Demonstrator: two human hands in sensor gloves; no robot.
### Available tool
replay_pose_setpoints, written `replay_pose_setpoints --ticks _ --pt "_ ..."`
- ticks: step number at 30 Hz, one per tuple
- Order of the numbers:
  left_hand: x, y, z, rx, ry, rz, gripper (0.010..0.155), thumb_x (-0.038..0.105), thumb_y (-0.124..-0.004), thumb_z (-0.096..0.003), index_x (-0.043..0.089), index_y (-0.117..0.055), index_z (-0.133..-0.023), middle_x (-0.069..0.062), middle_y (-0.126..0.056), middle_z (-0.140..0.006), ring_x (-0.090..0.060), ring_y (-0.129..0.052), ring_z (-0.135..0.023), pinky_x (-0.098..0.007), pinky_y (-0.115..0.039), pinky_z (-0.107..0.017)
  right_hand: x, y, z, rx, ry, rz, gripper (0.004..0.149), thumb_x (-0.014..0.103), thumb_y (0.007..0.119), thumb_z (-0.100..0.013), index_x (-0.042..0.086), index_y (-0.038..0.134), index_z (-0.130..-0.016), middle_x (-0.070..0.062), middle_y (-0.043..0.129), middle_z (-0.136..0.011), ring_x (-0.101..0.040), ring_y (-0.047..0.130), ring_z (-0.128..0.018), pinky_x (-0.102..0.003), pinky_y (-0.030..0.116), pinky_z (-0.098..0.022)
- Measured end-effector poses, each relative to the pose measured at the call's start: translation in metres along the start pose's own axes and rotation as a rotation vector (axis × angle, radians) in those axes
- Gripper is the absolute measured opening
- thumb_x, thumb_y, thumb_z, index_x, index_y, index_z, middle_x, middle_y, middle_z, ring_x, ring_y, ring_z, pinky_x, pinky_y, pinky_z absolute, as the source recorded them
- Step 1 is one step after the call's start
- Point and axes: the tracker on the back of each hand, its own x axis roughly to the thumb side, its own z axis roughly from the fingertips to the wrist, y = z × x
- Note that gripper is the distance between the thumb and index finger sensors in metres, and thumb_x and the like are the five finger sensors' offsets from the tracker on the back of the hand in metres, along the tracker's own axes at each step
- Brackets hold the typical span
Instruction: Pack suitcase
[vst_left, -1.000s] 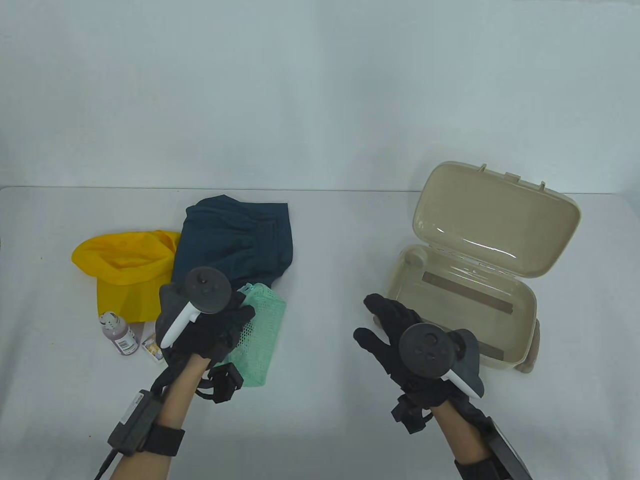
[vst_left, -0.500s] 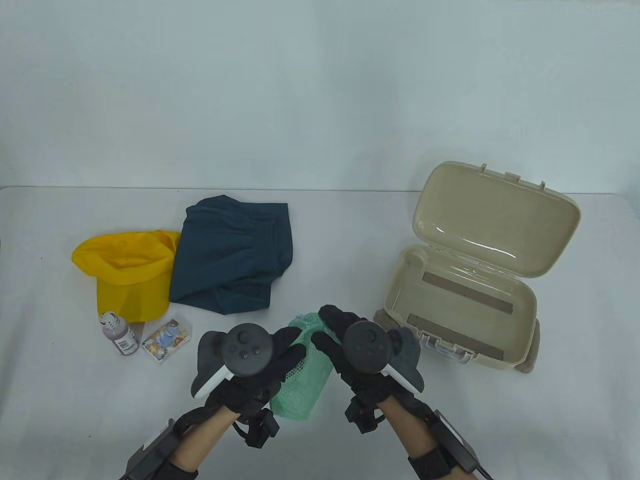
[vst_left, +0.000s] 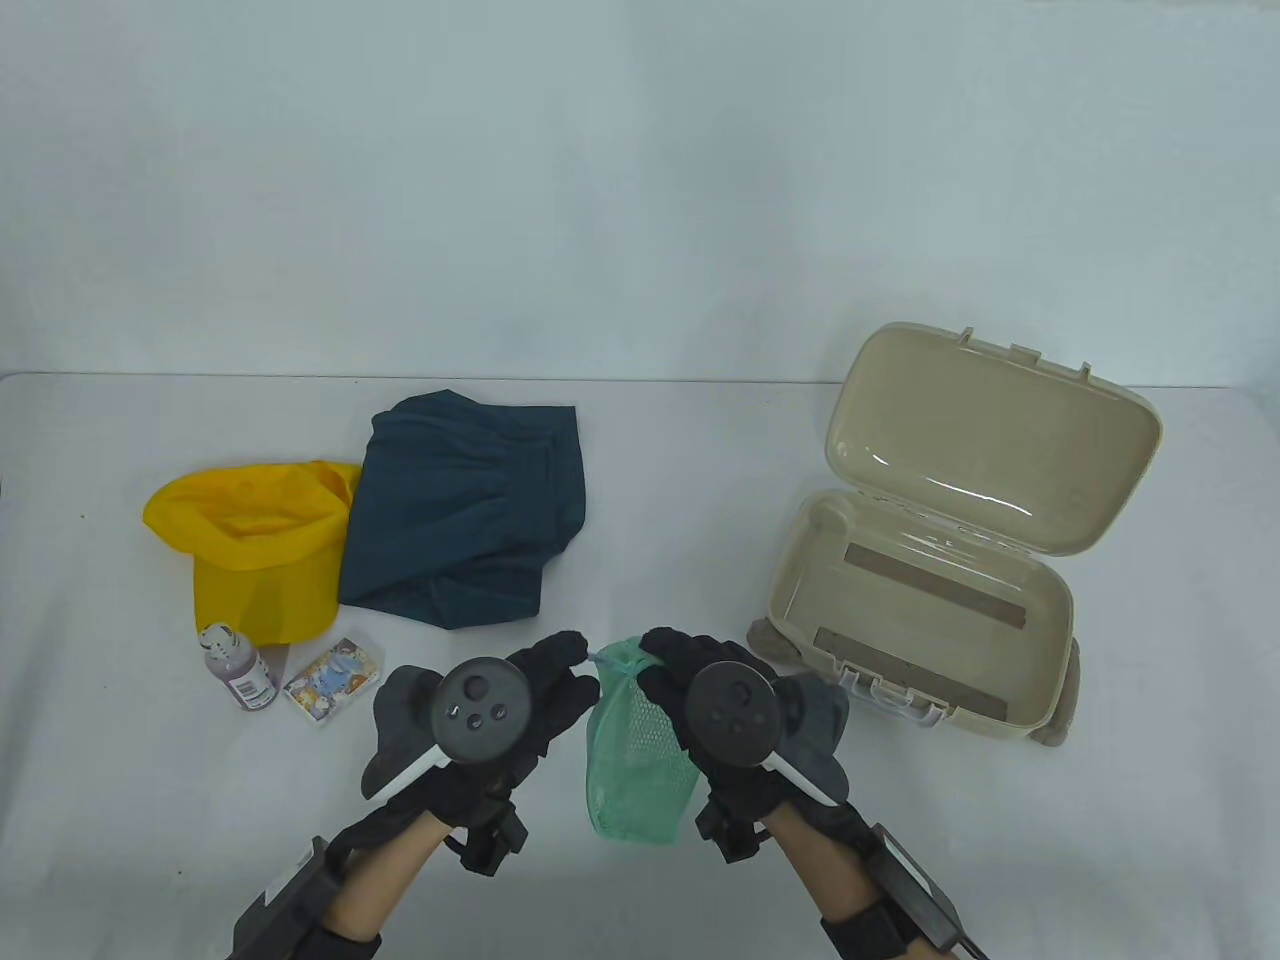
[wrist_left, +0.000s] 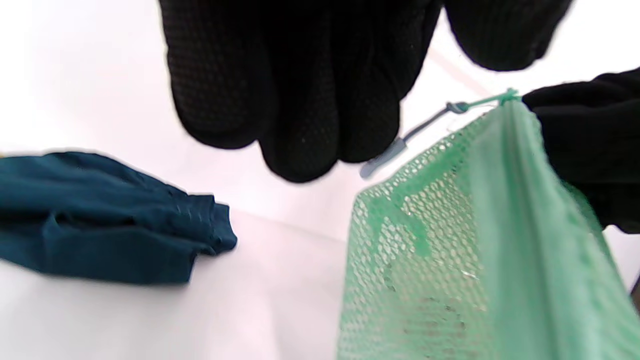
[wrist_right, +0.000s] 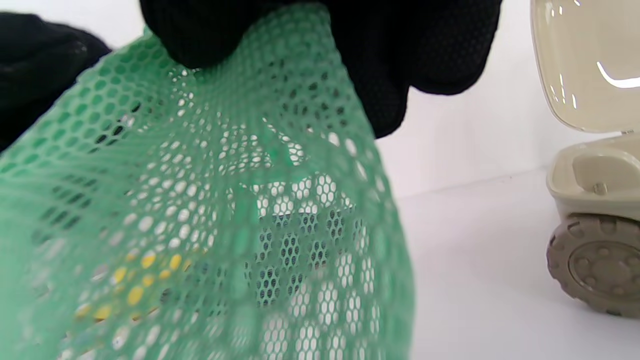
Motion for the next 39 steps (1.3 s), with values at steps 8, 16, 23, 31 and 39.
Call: replay_pose_setpoints --ticks 8,16,23,31,39 --pt "0.01 -0.014 -0.003 -0.095 -0.063 -0.027 0.06 0.052 -0.072 -0.0494 0.026 -0.069 -0.103 -0.002 -0.083 -0.099 -0.025 -0.096 -0.081 -0.041 -0.084 -0.056 0.013 0.006 0.006 -0.005 -0.065 0.058 0.048 0.046 0.072 -0.049 0.022 0.076 -0.09 0.004 0.095 -0.074 -0.016 0.098 -0.062 -0.043 0.082 -0.057" --pt "0.028 -0.02 0.001 -0.054 -0.131 -0.235 0.044 0.039 -0.065 -0.0543 0.023 -0.077 -0.094 0.0 -0.091 -0.087 -0.022 -0.1 -0.069 -0.041 -0.084 -0.055 0.015 0.009 0.006 0.007 -0.065 0.089 0.046 0.045 0.071 -0.05 0.022 0.078 -0.089 0.004 0.095 -0.072 -0.016 0.099 -0.06 -0.043 0.082 -0.055" --pt "0.042 -0.027 0.006 -0.042 -0.19 -0.474 0.043 0.039 -0.065 -0.0543 0.024 -0.077 -0.093 0.002 -0.091 -0.085 -0.02 -0.101 -0.067 -0.04 -0.084 -0.054 -0.02 -0.007 -0.008 -0.001 0.108 -0.057 0.045 0.044 0.07 -0.05 0.021 0.08 -0.088 0.004 0.096 -0.069 -0.015 0.099 -0.056 -0.042 0.083 -0.053" --pt "0.048 -0.034 0.008 -0.102 -0.223 -0.489 0.042 0.039 -0.066 -0.0542 0.024 -0.078 -0.092 0.001 -0.092 -0.084 -0.02 -0.101 -0.066 -0.04 -0.084 -0.054 -0.089 -0.007 -0.018 0.054 0.379 -0.291 0.046 0.043 0.066 -0.053 0.016 0.078 -0.089 0.002 0.096 -0.066 -0.014 0.099 -0.052 -0.041 0.084 -0.05" --pt "0.055 -0.039 0.01 -0.15 -0.253 -0.48 0.043 0.039 -0.066 -0.0542 0.024 -0.078 -0.092 0.001 -0.092 -0.084 -0.02 -0.102 -0.066 -0.04 -0.085 -0.054 -0.112 -0.001 -0.021 0.089 0.468 -0.359 0.046 0.042 0.066 -0.053 0.016 0.078 -0.089 0.002 0.096 -0.065 -0.013 0.1 -0.05 -0.04 0.085 -0.048"
